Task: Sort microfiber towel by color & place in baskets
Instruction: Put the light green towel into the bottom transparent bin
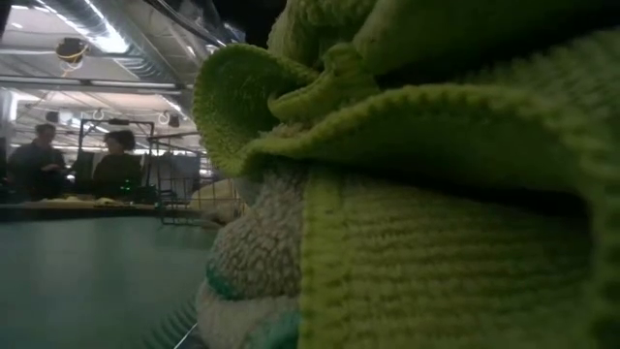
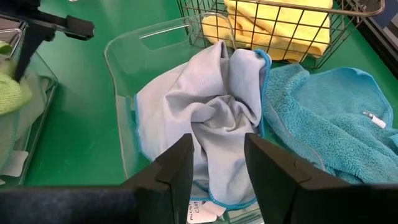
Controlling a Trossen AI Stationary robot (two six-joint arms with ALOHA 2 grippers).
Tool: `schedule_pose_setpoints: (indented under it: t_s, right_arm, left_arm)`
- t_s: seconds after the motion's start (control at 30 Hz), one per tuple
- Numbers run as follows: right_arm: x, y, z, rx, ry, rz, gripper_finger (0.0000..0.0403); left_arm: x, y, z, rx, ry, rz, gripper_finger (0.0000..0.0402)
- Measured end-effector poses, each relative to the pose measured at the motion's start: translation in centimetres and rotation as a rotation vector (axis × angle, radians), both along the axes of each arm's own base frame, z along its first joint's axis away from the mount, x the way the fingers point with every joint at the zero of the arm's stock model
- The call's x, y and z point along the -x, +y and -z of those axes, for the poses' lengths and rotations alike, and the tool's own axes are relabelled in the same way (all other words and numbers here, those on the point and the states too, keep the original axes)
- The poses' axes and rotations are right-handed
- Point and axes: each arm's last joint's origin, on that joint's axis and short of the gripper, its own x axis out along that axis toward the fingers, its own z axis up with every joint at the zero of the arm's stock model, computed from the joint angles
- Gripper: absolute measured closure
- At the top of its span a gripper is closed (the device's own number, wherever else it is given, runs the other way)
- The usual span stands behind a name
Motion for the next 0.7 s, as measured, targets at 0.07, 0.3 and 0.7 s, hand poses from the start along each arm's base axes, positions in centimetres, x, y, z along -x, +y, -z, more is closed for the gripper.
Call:
schedule_pose_setpoints:
  t_s: [0.07,0.3,0.7]
  right_arm:
    - [0.0,0.0,0.0,0.000,0.000,0.000,0.0258]
    - [0.0,0.0,0.0,0.000,0.000,0.000,0.0258]
    - [0.0,0.0,0.0,0.000,0.000,0.000,0.0258]
  left_arm:
    - [-0.1,0.0,-0.2,0.003,-0.022,-0.001,0.0304]
    - [-0.3,-0.1,-0.7,0.013,-0.066,0.003,0.0350]
    - [-0.3,-1.0,-1.7,-0.041,-0.183,0.169,0.0381]
